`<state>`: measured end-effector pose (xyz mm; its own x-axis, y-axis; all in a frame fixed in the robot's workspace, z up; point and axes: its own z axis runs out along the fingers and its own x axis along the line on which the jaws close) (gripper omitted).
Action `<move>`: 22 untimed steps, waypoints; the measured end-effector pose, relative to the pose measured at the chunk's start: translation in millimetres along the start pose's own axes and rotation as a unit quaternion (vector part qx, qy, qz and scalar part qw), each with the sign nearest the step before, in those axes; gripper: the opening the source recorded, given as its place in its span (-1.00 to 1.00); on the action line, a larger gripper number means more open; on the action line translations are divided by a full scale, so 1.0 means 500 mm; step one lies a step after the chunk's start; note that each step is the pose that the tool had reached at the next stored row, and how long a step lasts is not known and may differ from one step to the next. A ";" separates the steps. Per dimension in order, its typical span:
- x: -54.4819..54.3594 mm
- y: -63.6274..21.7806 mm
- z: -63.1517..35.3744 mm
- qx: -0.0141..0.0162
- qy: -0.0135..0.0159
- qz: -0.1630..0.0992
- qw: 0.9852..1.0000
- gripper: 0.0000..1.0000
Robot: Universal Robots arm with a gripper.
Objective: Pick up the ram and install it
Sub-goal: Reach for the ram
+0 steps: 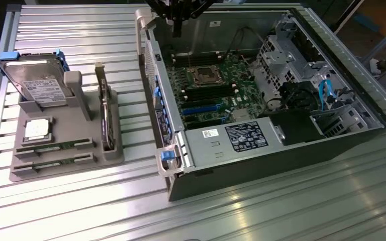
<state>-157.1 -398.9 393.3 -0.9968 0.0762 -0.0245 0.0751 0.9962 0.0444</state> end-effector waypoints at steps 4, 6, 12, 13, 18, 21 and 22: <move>0.018 -0.001 -0.001 0.000 0.000 0.000 1.000 -0.79; 0.026 -0.002 -0.001 0.000 0.000 0.000 1.000 -0.79; 0.053 -0.004 -0.001 0.000 0.000 0.000 1.000 -0.79; 0.056 -0.004 -0.002 0.000 0.000 0.000 1.000 -0.79; 0.083 -0.006 -0.002 0.000 0.000 0.000 1.000 -0.79; 0.094 -0.007 -0.003 0.000 0.000 0.000 1.000 -0.79; 0.097 -0.007 -0.003 0.000 0.000 0.000 1.000 -0.79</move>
<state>-205.9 -398.9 393.3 -0.9968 0.0762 -0.0244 0.0751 0.9962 0.0443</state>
